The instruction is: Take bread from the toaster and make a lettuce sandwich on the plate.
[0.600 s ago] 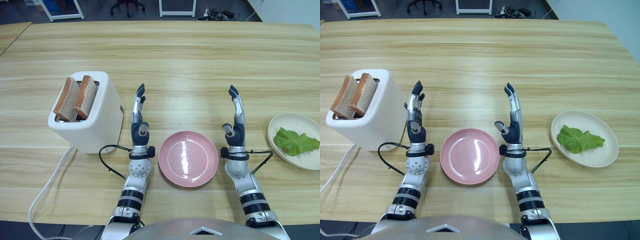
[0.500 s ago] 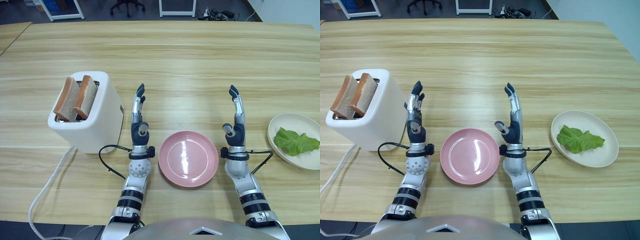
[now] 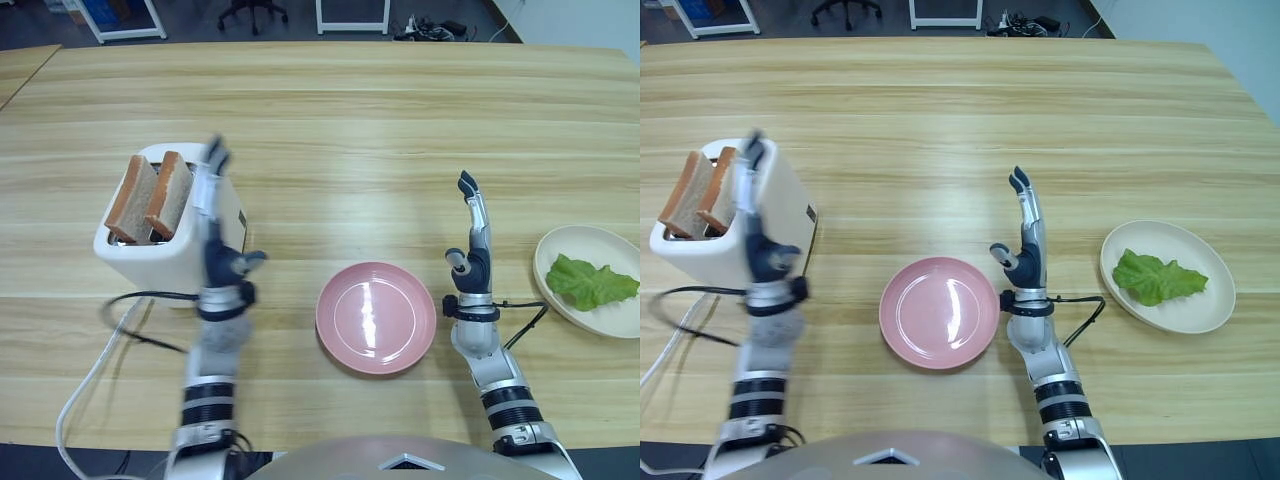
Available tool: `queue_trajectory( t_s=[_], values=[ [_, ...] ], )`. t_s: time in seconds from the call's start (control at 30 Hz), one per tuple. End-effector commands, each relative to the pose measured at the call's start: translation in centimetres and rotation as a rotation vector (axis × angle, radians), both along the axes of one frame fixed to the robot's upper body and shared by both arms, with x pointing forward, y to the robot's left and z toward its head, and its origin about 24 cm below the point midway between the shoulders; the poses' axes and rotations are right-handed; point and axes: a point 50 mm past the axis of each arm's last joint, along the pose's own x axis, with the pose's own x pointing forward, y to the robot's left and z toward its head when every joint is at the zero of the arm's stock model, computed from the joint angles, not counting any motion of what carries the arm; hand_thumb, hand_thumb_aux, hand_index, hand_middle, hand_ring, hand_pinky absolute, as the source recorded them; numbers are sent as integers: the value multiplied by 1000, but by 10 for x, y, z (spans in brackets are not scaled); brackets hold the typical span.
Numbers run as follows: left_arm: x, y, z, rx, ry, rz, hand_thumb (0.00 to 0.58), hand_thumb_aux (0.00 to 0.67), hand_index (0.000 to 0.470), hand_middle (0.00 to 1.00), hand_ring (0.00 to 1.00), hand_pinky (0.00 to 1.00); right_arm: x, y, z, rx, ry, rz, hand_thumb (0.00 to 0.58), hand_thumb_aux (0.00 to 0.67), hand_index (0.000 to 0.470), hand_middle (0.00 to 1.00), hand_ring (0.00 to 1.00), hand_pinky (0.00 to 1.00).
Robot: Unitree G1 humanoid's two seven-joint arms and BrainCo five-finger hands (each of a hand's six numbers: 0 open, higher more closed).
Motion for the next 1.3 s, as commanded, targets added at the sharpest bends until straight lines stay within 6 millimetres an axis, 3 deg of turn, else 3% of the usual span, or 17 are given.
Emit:
queue_trajectory(
  t_s=[0.03,0.13,0.27,0.43,0.67,0.7,0.73,0.77,0.8,0.9,1.07,1.2,1.23,1.3],
  values=[
    [-11,55,5,173,72,387,0,0,0,0,0,0,-2,-1,-7,-30,23,-1,0,0,0,0,0,0],
    [-16,85,-1,199,160,597,0,0,0,0,0,0,-2,-2,-8,-51,26,4,0,0,0,0,0,0],
    [-16,102,-6,242,296,697,0,0,0,0,0,0,-1,-3,-8,-73,25,4,0,0,0,0,0,0],
    [-15,119,-15,228,484,708,0,0,0,0,0,0,0,-3,-11,-91,31,1,0,0,0,0,0,0],
    [-18,124,-25,250,661,646,0,0,0,0,0,0,1,-6,-13,-103,35,-16,0,0,0,0,0,0],
    [-19,123,-27,259,688,628,152,95,66,0,0,0,1,-7,-13,-104,37,-18,0,0,0,0,0,0],
    [-19,121,-29,266,702,604,474,384,269,0,0,0,1,-7,-13,-106,38,-20,0,0,0,0,0,0],
    [-18,118,-27,275,700,578,554,528,370,0,0,0,1,-8,-14,-106,40,-23,0,0,0,0,0,0],
    [-18,114,-24,287,695,548,580,670,470,0,0,0,1,-9,-15,-107,41,-25,0,0,0,0,0,0],
    [-12,104,-16,337,667,473,580,670,470,12,12,12,0,-7,-16,-106,46,-26,0,0,0,0,0,0],
    [-4,88,-6,369,611,385,580,670,470,180,180,180,-1,-7,-18,-98,53,-28,0,0,0,0,0,0],
    [-2,85,-1,329,555,380,580,670,470,227,227,227,-1,-8,-20,-95,61,-34,0,0,0,0,0,0],
    [-1,87,1,314,525,408,580,670,470,278,278,278,-1,-7,-21,-93,64,-34,0,0,0,0,0,0],
    [0,92,7,279,453,476,580,670,470,639,639,639,-1,-7,-22,-91,67,-35,0,0,0,0,0,0]
  ],
)
